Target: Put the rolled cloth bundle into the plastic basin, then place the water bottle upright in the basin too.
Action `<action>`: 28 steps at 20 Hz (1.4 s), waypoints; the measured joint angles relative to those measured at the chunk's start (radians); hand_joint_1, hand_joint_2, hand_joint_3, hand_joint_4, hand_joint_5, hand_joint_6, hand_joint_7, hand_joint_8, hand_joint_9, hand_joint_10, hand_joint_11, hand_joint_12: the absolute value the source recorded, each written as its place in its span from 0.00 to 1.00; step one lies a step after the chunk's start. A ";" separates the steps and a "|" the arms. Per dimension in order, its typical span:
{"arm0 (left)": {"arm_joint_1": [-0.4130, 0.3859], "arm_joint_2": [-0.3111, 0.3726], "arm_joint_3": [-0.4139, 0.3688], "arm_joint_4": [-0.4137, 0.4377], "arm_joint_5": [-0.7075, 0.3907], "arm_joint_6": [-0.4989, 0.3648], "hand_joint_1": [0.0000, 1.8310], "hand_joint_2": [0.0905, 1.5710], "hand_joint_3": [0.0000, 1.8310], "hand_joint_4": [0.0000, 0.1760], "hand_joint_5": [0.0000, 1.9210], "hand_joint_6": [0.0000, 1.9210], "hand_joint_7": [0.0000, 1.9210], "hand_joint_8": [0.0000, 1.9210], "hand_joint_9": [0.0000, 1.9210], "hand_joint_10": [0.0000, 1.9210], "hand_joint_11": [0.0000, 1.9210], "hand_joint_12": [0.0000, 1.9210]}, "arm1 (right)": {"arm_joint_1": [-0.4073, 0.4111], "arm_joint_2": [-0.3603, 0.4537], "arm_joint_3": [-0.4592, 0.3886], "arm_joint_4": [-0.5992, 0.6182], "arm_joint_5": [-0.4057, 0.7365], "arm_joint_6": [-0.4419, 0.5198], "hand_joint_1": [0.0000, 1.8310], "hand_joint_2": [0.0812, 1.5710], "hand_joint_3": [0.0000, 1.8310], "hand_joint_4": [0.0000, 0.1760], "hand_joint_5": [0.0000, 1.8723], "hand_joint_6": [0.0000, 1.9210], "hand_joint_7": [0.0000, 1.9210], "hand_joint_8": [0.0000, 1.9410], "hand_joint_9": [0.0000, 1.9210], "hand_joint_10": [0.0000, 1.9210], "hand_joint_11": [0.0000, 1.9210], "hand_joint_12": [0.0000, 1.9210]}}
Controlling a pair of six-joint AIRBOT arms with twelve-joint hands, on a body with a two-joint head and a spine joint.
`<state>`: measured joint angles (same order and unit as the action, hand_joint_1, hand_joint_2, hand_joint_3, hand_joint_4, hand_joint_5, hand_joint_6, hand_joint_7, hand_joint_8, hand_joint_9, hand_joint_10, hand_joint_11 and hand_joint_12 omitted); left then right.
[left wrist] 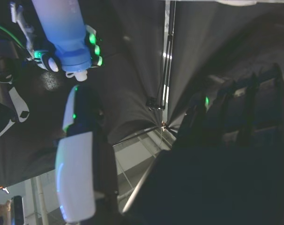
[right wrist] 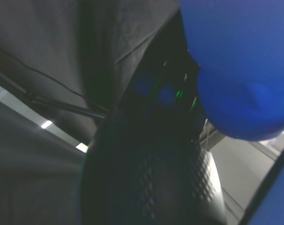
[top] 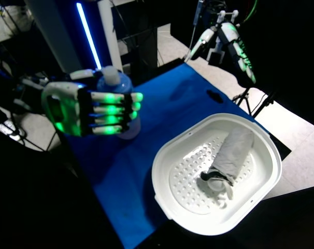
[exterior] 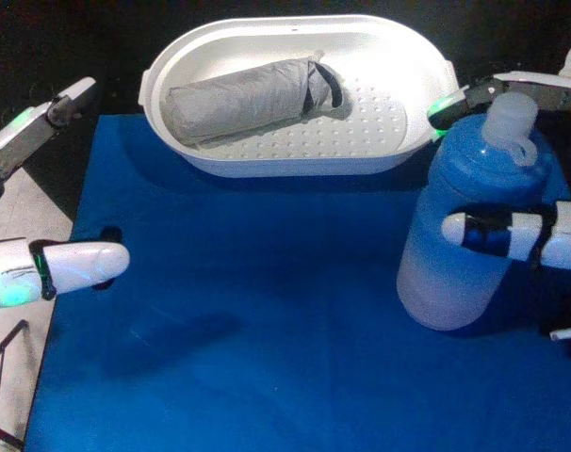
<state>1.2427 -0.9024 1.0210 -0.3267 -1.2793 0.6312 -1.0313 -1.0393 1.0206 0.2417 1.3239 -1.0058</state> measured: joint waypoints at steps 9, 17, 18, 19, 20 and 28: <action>0.002 -0.007 0.001 0.001 0.005 -0.003 0.31 0.53 0.00 1.00 0.00 0.00 0.00 0.00 0.00 0.00 0.00 0.00 | 0.180 0.083 0.037 -0.116 -0.049 -0.004 0.69 0.72 0.00 0.00 0.47 0.44 0.52 0.64 0.59 0.64 0.56 0.82; 0.002 -0.011 0.001 0.003 0.009 -0.005 0.37 0.51 0.00 1.00 0.00 0.00 0.00 0.00 0.00 0.00 0.00 0.00 | 0.429 0.029 0.156 -0.150 -0.224 -0.062 0.69 0.70 0.00 0.00 0.49 0.43 0.53 0.62 0.59 0.69 0.54 0.85; 0.002 -0.011 0.001 0.008 0.010 -0.006 0.37 0.51 0.00 1.00 0.00 0.00 0.00 0.00 0.00 0.00 0.00 0.00 | 0.451 0.021 0.171 -0.150 -0.247 -0.071 0.69 0.70 0.00 0.00 0.50 0.42 0.53 0.61 0.61 0.68 0.55 0.85; 0.002 -0.011 0.001 0.013 0.010 -0.007 0.38 0.52 0.00 1.00 0.00 0.00 0.00 0.00 0.00 0.00 0.00 0.00 | 0.488 0.005 0.203 -0.140 -0.267 -0.074 0.69 0.70 0.00 0.00 0.49 0.43 0.53 0.62 0.60 0.70 0.54 0.88; 0.001 -0.011 0.002 0.013 0.011 -0.007 0.38 0.51 0.00 1.00 0.00 0.00 0.00 0.00 0.00 0.00 0.00 0.00 | 0.497 -0.001 0.214 -0.132 -0.273 -0.076 0.69 0.71 0.00 0.00 0.49 0.43 0.52 0.64 0.60 0.72 0.54 0.89; -0.017 -0.009 0.008 0.058 -0.003 -0.011 0.38 0.54 0.00 1.00 0.00 0.00 0.00 0.00 0.00 0.00 0.00 0.00 | 0.526 -0.148 0.420 0.015 -0.499 -0.093 0.63 0.70 0.00 0.00 0.51 0.52 0.63 0.47 0.65 0.65 0.59 0.83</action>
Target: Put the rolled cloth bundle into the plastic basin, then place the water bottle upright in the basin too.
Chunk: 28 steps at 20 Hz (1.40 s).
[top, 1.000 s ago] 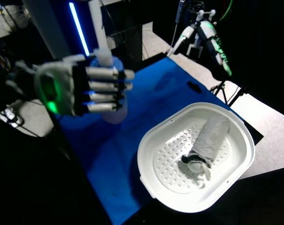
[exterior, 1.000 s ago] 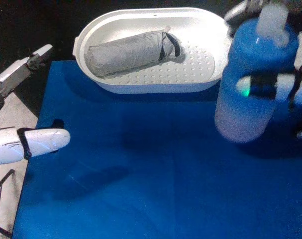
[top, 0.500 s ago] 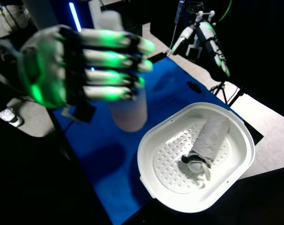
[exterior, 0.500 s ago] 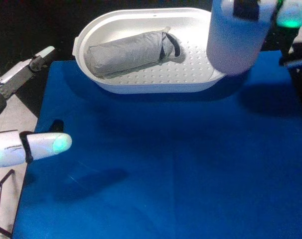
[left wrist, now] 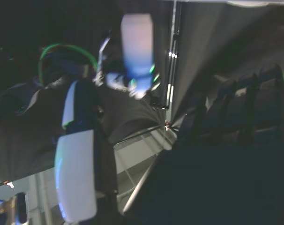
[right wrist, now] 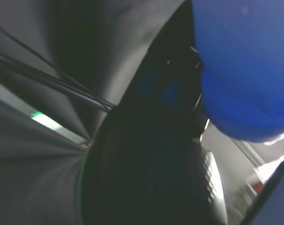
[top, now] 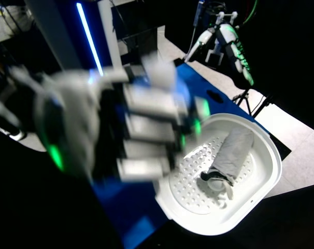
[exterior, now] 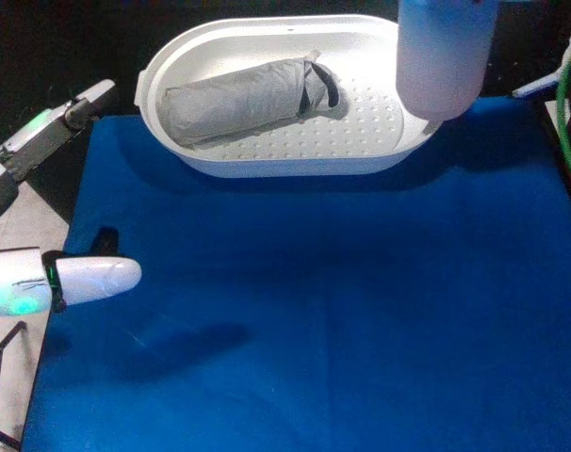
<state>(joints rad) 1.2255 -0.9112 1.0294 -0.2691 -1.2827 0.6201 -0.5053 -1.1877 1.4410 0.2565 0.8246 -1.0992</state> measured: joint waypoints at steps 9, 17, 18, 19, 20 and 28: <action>-0.009 0.002 0.019 0.008 -0.007 -0.019 0.37 0.54 0.00 1.00 0.00 0.00 0.00 0.00 0.00 0.00 0.00 0.00 | 0.027 -0.167 0.143 0.021 -0.083 0.003 0.69 0.68 0.00 0.00 0.53 0.41 0.57 0.54 0.65 0.63 0.60 0.84; -0.009 -0.003 0.021 0.008 -0.034 -0.034 0.38 0.54 0.00 1.00 0.00 0.00 0.00 0.00 0.00 0.00 0.00 0.00 | 0.000 -0.205 0.182 0.022 -0.061 0.032 0.60 0.72 0.00 0.00 0.49 0.56 0.56 0.37 0.55 0.59 0.47 0.78; -0.009 -0.006 0.022 0.006 -0.040 -0.040 0.37 0.54 0.00 1.00 0.00 0.00 0.00 0.00 0.00 0.00 0.00 0.00 | -0.013 -0.211 0.186 0.025 -0.051 0.032 0.59 0.72 0.00 0.00 0.49 0.56 0.56 0.29 0.52 0.55 0.43 0.77; -0.009 -0.010 0.022 0.004 -0.045 -0.042 0.37 0.53 0.00 1.00 0.00 0.00 0.00 0.00 0.00 0.00 0.00 0.00 | -0.028 -0.218 0.188 0.037 -0.042 0.038 0.59 0.71 0.00 0.00 0.49 0.56 0.57 0.24 0.51 0.52 0.42 0.75; -0.009 -0.010 0.022 0.008 -0.045 -0.045 0.36 0.53 0.00 1.00 0.00 0.00 0.00 0.00 0.00 0.00 0.00 0.00 | -0.048 -0.234 0.201 0.035 -0.023 0.071 0.58 0.72 0.00 0.00 0.48 0.58 0.58 0.17 0.50 0.49 0.41 0.75; -0.009 -0.010 0.024 0.008 -0.049 -0.046 0.36 0.52 0.00 1.00 0.00 0.00 0.00 0.00 0.00 0.00 0.00 0.00 | -0.080 -0.258 0.209 0.031 0.021 0.127 0.44 0.72 0.00 0.00 0.41 0.00 0.55 0.03 0.43 0.38 0.28 0.71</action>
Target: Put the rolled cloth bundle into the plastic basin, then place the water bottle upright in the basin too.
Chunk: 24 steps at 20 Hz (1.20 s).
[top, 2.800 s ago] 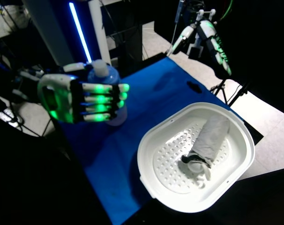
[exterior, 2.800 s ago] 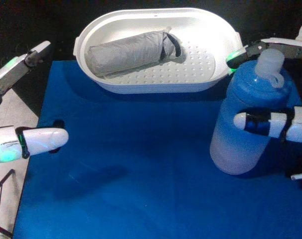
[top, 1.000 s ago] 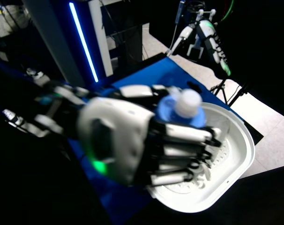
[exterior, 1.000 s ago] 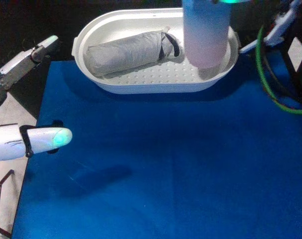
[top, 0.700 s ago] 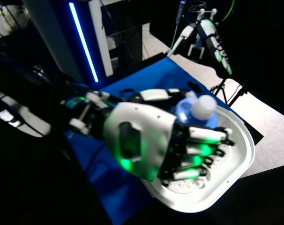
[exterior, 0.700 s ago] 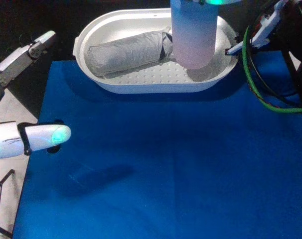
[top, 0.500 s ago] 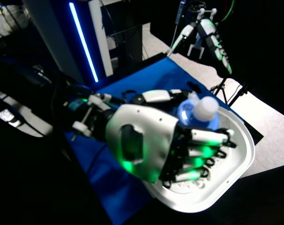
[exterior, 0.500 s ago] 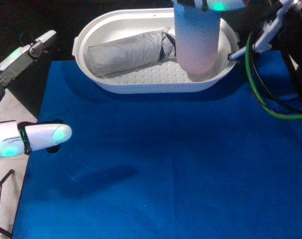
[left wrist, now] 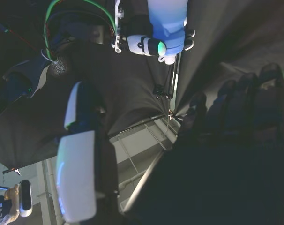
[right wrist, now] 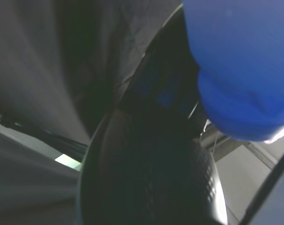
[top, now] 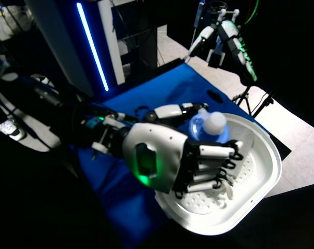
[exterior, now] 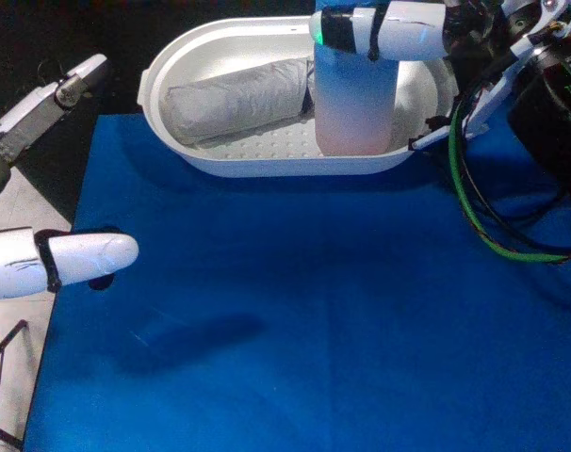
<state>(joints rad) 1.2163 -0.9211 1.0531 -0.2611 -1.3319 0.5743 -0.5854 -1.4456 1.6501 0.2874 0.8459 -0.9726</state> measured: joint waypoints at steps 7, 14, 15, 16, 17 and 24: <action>0.003 -0.005 0.000 0.002 0.000 -0.003 0.35 0.54 0.00 1.00 0.00 0.00 0.00 0.00 0.00 0.00 0.00 0.00 | 0.000 0.031 -0.024 0.000 0.028 0.008 0.32 0.64 0.00 0.98 0.08 0.00 0.17 0.00 0.17 0.00 0.00 0.33; 0.010 -0.005 0.000 -0.008 -0.002 -0.003 0.37 0.56 0.01 1.00 0.00 0.00 0.00 0.00 0.00 0.00 0.00 0.00 | -0.021 0.140 -0.135 -0.071 0.080 0.009 0.30 0.62 0.00 1.00 0.00 0.00 0.00 0.00 0.00 0.00 0.00 0.00; 0.012 -0.005 -0.002 -0.017 -0.003 -0.003 0.36 0.56 0.00 1.00 0.00 0.00 0.00 0.00 0.00 0.00 0.00 0.00 | -0.034 0.179 -0.172 -0.086 0.102 0.008 0.31 0.61 0.00 1.00 0.00 0.00 0.00 0.00 0.00 0.00 0.00 0.00; 0.013 -0.005 -0.002 -0.024 -0.006 -0.003 0.37 0.56 0.00 1.00 0.00 0.00 0.00 0.00 0.00 0.00 0.00 0.00 | -0.050 0.214 -0.205 -0.091 0.134 0.008 0.33 0.59 0.00 1.00 0.00 0.00 0.00 0.00 0.00 0.00 0.00 0.00; 0.016 -0.005 -0.003 -0.027 -0.013 -0.003 0.38 0.56 0.00 1.00 0.00 0.00 0.00 0.00 0.00 0.00 0.00 0.00 | -0.069 0.244 -0.238 -0.093 0.167 0.008 0.34 0.58 0.00 1.00 0.00 0.00 0.00 0.00 0.00 0.00 0.00 0.00; 0.076 0.032 -0.043 -0.071 -0.087 0.000 0.34 0.54 0.00 1.00 0.00 0.00 0.00 0.00 0.00 0.00 0.00 0.00 | -0.296 0.461 -0.496 -0.109 0.351 -0.059 0.38 0.54 0.00 1.00 0.00 0.00 0.00 0.00 0.00 0.00 0.00 0.00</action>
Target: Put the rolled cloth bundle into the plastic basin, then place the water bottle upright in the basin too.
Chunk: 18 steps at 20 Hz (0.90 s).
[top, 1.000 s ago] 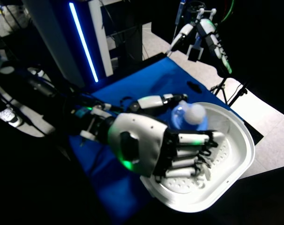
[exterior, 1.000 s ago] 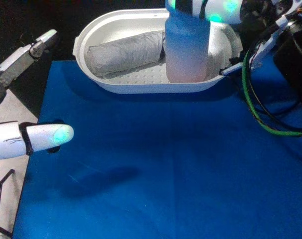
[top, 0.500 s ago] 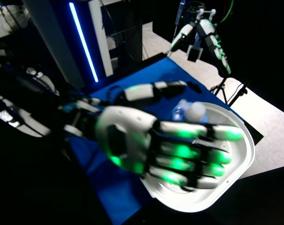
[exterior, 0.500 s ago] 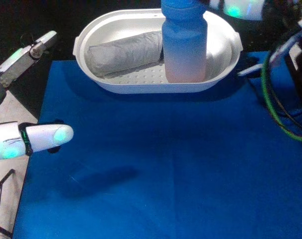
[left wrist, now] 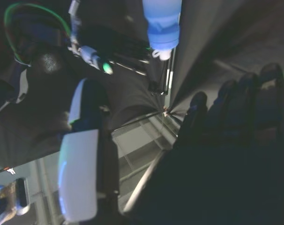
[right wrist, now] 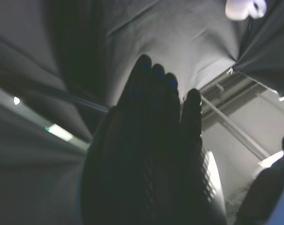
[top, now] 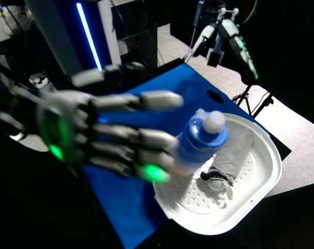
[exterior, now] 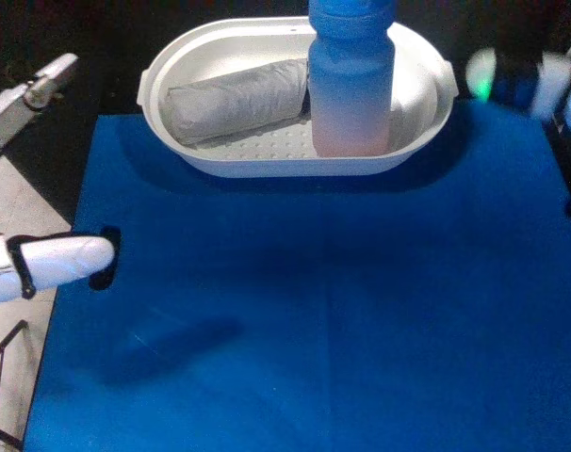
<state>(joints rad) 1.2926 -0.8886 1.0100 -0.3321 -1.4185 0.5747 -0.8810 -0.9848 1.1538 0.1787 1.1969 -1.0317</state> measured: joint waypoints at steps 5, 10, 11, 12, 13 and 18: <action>0.089 0.027 -0.053 -0.060 -0.103 0.010 0.28 0.56 0.00 1.00 0.00 0.00 0.00 0.00 0.00 0.00 0.00 0.00 | -0.270 0.108 -0.201 0.133 0.169 -0.088 0.37 0.54 0.00 1.00 0.00 0.00 0.00 0.00 0.00 0.00 0.00 0.00; 0.101 0.031 -0.079 -0.095 -0.135 0.025 0.22 0.57 0.01 1.00 0.00 0.00 0.00 0.00 0.00 0.00 0.00 0.00 | -0.479 0.121 -0.309 0.283 0.348 -0.095 0.36 0.57 0.01 1.00 0.00 0.00 0.00 0.00 0.00 0.00 0.00 0.00; 0.109 0.031 -0.078 -0.095 -0.142 0.027 0.21 0.57 0.00 1.00 0.00 0.00 0.00 0.00 0.00 0.00 0.00 0.00 | -0.497 0.121 -0.320 0.286 0.375 -0.095 0.34 0.57 0.00 1.00 0.00 0.00 0.00 0.00 0.00 0.00 0.00 0.00; 0.112 0.031 -0.083 -0.099 -0.147 0.028 0.21 0.56 0.00 1.00 0.00 0.00 0.00 0.00 0.00 0.00 0.00 0.00 | -0.502 0.121 -0.328 0.286 0.386 -0.095 0.33 0.57 0.00 1.00 0.00 0.00 0.00 0.00 0.00 0.00 0.00 0.00; 0.122 0.031 -0.089 -0.108 -0.160 0.027 0.19 0.57 0.00 1.00 0.00 0.00 0.00 0.00 0.00 0.00 0.00 0.00 | -0.512 0.120 -0.334 0.283 0.393 -0.095 0.32 0.57 0.00 1.00 0.00 0.00 0.01 0.00 0.00 0.00 0.00 0.00; 0.141 0.031 -0.101 -0.130 -0.183 0.028 0.20 0.58 0.00 1.00 0.00 0.00 0.00 0.00 0.00 0.00 0.00 0.00 | -0.523 0.109 -0.343 0.303 0.399 -0.095 0.32 0.59 0.01 1.00 0.00 0.00 0.01 0.00 0.00 0.00 0.00 0.00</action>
